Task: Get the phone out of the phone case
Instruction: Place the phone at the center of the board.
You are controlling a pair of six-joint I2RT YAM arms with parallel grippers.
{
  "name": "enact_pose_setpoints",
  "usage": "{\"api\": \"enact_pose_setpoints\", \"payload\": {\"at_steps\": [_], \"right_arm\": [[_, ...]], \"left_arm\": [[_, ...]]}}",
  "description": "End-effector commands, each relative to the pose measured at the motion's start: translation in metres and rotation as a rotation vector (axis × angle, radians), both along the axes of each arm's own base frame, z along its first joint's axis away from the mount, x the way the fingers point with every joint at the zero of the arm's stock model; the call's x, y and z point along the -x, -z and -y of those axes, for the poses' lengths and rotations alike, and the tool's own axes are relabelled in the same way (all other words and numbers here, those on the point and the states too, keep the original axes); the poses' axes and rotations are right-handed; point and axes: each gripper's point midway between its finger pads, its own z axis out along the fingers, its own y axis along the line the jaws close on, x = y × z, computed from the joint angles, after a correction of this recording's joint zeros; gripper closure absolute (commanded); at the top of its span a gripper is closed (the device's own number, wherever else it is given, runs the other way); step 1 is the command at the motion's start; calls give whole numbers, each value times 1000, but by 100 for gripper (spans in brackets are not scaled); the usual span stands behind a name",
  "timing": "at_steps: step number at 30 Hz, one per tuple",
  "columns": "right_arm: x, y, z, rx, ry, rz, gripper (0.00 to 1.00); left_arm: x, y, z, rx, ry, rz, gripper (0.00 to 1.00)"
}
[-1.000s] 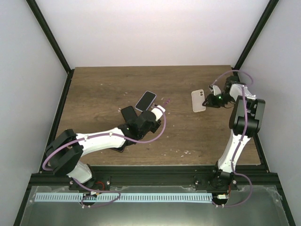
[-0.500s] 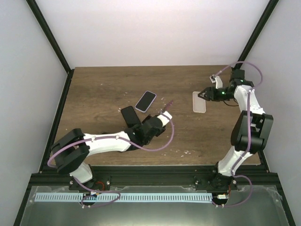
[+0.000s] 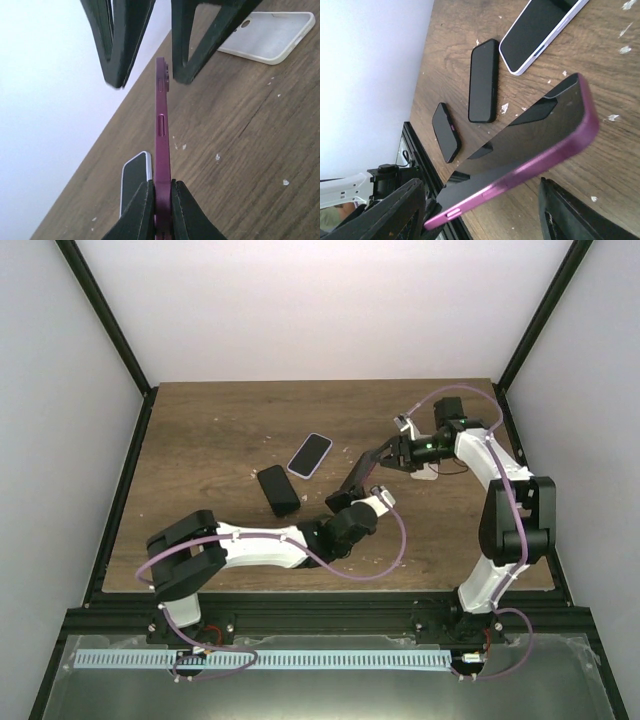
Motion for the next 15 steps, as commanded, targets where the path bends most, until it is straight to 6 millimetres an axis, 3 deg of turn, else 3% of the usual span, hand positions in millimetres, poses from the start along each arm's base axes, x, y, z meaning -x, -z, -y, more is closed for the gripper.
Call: {"api": "enact_pose_setpoints", "payload": {"at_steps": [1,9,15], "right_arm": [[1,-5,-15,-52,-14,-42,38],[0,-8,-22,-115,-19,-81,45],[0,-12,-24,-145,-28,-76,68]], "left_arm": [[-3,-26,11,14,-40,103,100],[6,-27,33,-66,-22,182,100],[13,-27,42,-91,2,216,100]]}}
